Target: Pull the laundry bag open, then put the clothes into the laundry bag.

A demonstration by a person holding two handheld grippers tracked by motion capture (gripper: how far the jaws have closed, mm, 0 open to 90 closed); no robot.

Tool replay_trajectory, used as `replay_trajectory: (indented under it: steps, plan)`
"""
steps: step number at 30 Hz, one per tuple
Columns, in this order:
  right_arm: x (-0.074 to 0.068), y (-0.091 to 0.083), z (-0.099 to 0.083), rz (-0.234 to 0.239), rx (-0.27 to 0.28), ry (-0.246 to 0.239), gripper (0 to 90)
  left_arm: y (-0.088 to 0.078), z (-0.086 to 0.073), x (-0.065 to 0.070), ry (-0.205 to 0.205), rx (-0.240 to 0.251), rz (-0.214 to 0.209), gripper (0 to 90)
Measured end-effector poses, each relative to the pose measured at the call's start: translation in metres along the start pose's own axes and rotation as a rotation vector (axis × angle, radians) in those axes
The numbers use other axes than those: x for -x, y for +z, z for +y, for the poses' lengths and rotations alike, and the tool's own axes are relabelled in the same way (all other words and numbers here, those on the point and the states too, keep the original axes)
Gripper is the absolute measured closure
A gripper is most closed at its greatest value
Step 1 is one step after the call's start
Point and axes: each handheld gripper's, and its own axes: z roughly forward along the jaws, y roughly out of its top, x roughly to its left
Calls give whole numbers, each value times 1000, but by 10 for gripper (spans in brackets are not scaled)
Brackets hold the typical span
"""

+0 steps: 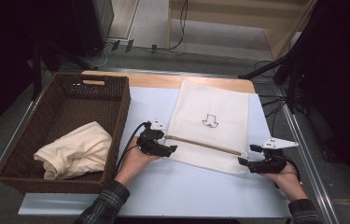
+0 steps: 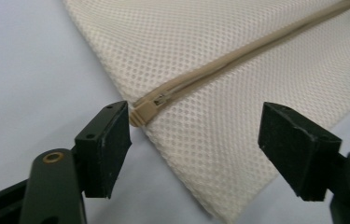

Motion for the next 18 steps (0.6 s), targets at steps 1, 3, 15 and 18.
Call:
replay_trajectory:
  steps: [1, 3, 15, 18]
  plan:
    - [-2, 0, 1, -26, 14, 6, 179, -1, 0, 1, -5, 7, -5, 226]
    - [-5, 0, 2, -46, 19, 4, 154, -3, 0, 3, -15, 27, -14, 221]
    - [-14, 7, -3, -39, -23, -22, 152, -15, 1, 21, 59, 83, -77, 230]
    - [-15, 5, -4, -33, -21, -14, 152, -19, 1, 28, 84, 99, -126, 229]
